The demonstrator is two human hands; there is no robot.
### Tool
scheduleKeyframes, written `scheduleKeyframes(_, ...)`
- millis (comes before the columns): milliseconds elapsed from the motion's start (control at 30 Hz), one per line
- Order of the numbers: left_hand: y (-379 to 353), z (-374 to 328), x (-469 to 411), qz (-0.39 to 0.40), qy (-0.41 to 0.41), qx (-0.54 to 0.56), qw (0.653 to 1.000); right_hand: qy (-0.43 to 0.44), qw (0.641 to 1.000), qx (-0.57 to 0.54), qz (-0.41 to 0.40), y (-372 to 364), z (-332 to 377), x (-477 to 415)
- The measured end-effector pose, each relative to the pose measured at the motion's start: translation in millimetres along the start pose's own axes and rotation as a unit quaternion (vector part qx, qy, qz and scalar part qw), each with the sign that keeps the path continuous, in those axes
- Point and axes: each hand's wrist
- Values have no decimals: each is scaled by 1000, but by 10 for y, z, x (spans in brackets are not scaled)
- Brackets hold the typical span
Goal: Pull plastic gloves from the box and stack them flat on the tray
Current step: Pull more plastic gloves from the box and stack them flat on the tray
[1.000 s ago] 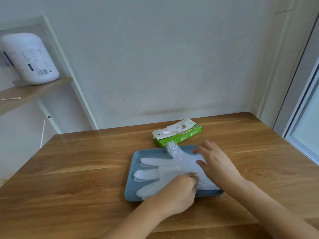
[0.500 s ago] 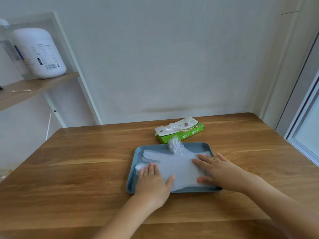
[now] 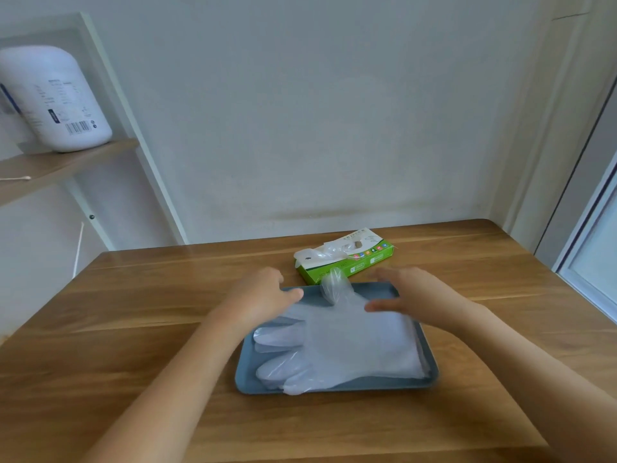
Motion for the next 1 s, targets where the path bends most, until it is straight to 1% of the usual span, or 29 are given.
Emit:
scheduleKeyframes(67, 11, -41, -220, -13, 9, 72, 997, -19, 998, -40, -39, 4, -79, -212)
scheduleKeyframes(167, -32, -92, -564, -32, 9, 139, 990, -46, 993, -90, -64, -9, -157, -539)
scheduleKeyframes(233, -86, -110, -768, -36, 10, 168, 985, -27, 992, -97, -71, -28, -155, -738)
scheduleKeyframes(300, -164, -120, -930, -44, 8, 167, 985, -6, 991, -107, -77, -57, -116, -900)
scheduleKeyframes(433, -293, -156, -1107, -100, -15, 166, 981, 49, 989, -119, -75, -194, -13, -1152)
scheduleKeyframes(533, -316, -176, -1150, -137, -35, 223, 965, 71, 985, -125, -92, -325, 33, -1297)
scheduleKeyframes(633, -312, -187, -1161, -155, -50, 293, 942, 84, 978, -138, -132, -370, 53, -1382)
scheduleKeyframes(733, -319, -160, -1188, -154, -68, 309, 936, 67, 961, -221, -150, -365, 51, -1408)
scheduleKeyframes(833, -355, -143, -1217, -131, -81, 275, 949, 32, 942, -304, -138, -374, 25, -1403)
scheduleKeyframes(900, -398, -153, -1215, -133, -82, 249, 956, 4, 918, -379, -118, -361, 13, -1386)
scheduleKeyframes(1000, -481, -163, -1206, -150, -97, 227, 957, -31, 864, -498, -71, -326, -26, -1368)
Point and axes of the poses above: each hand's wrist, its own x-axis away from the middle knuckle, its own y-axis out of the back of the hand, z = x × y, and after that the axes turned 6 degrees about -x, right-handed
